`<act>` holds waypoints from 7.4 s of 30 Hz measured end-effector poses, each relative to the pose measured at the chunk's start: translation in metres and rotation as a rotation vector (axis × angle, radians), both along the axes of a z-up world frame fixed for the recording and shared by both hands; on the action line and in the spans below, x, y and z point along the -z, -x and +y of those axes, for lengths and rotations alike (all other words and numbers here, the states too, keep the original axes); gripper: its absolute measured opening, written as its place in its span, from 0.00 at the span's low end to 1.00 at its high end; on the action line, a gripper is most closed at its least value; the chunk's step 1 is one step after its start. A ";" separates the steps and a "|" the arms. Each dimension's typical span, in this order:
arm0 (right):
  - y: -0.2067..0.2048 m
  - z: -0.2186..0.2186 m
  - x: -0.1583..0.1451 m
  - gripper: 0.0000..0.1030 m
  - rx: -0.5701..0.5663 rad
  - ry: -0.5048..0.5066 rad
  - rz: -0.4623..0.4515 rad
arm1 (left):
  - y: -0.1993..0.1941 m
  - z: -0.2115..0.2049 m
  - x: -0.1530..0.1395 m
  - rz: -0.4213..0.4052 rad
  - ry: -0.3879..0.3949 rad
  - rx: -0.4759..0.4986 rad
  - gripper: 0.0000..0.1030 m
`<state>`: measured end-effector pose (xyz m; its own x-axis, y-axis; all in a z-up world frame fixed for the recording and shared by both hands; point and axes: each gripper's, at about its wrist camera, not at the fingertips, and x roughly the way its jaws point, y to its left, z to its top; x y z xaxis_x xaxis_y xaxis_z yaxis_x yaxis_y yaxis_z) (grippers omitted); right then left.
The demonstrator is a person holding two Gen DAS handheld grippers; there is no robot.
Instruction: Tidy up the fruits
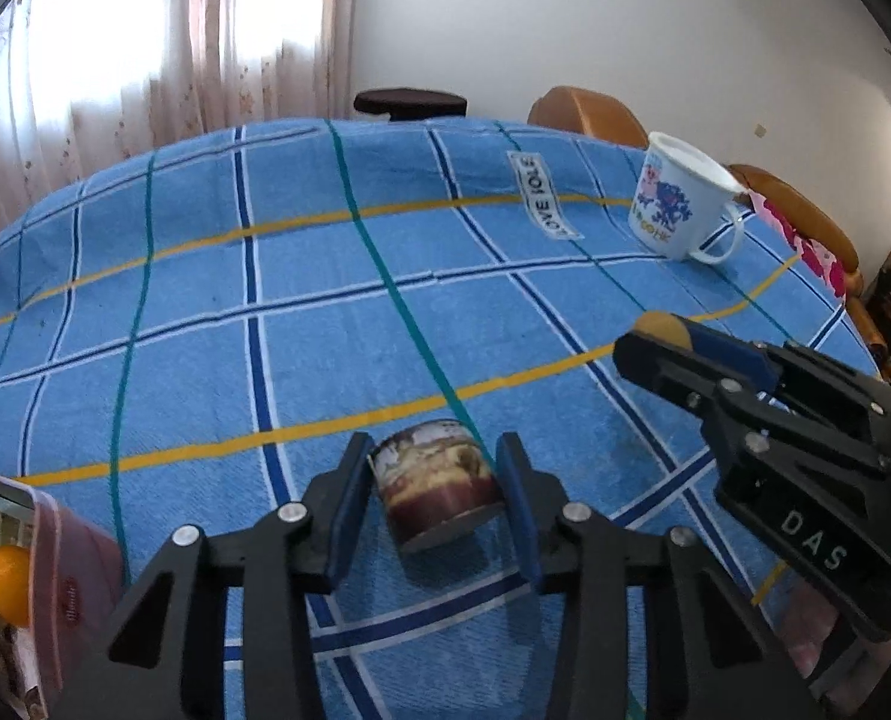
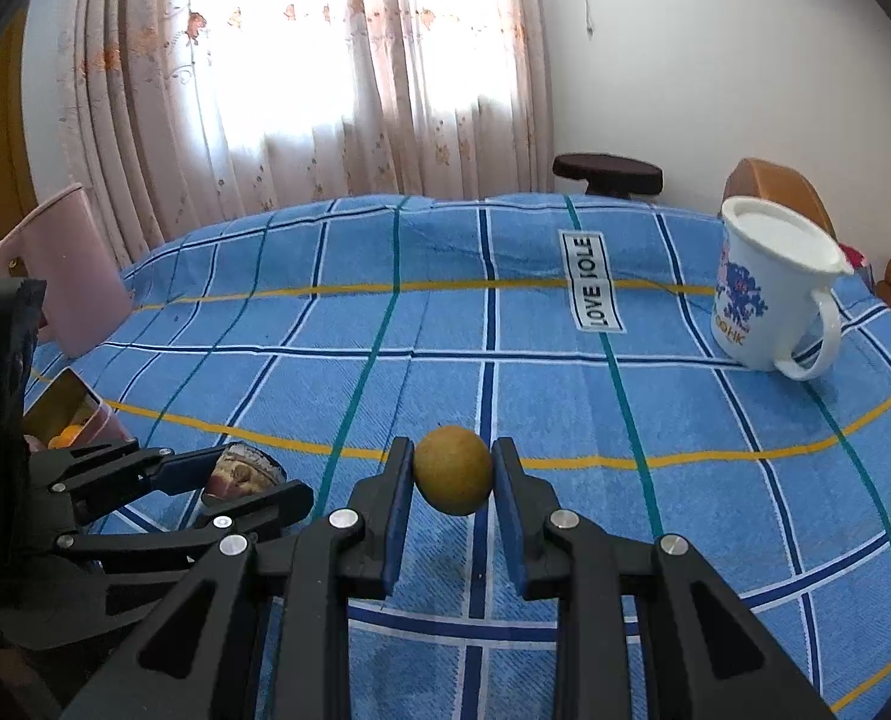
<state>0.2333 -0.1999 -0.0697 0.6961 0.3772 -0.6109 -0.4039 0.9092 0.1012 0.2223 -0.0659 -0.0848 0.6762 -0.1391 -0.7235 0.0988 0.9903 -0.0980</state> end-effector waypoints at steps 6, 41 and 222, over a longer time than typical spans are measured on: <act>0.005 0.000 -0.004 0.27 -0.007 -0.006 -0.035 | 0.008 0.002 -0.008 -0.060 -0.016 -0.019 0.42; 0.040 -0.004 -0.022 0.27 -0.013 -0.040 -0.241 | 0.046 0.003 -0.034 -0.304 -0.051 -0.081 0.42; 0.192 0.096 -0.069 0.71 -0.265 -0.187 -0.269 | 0.232 0.140 -0.071 -0.428 -0.096 -0.338 1.00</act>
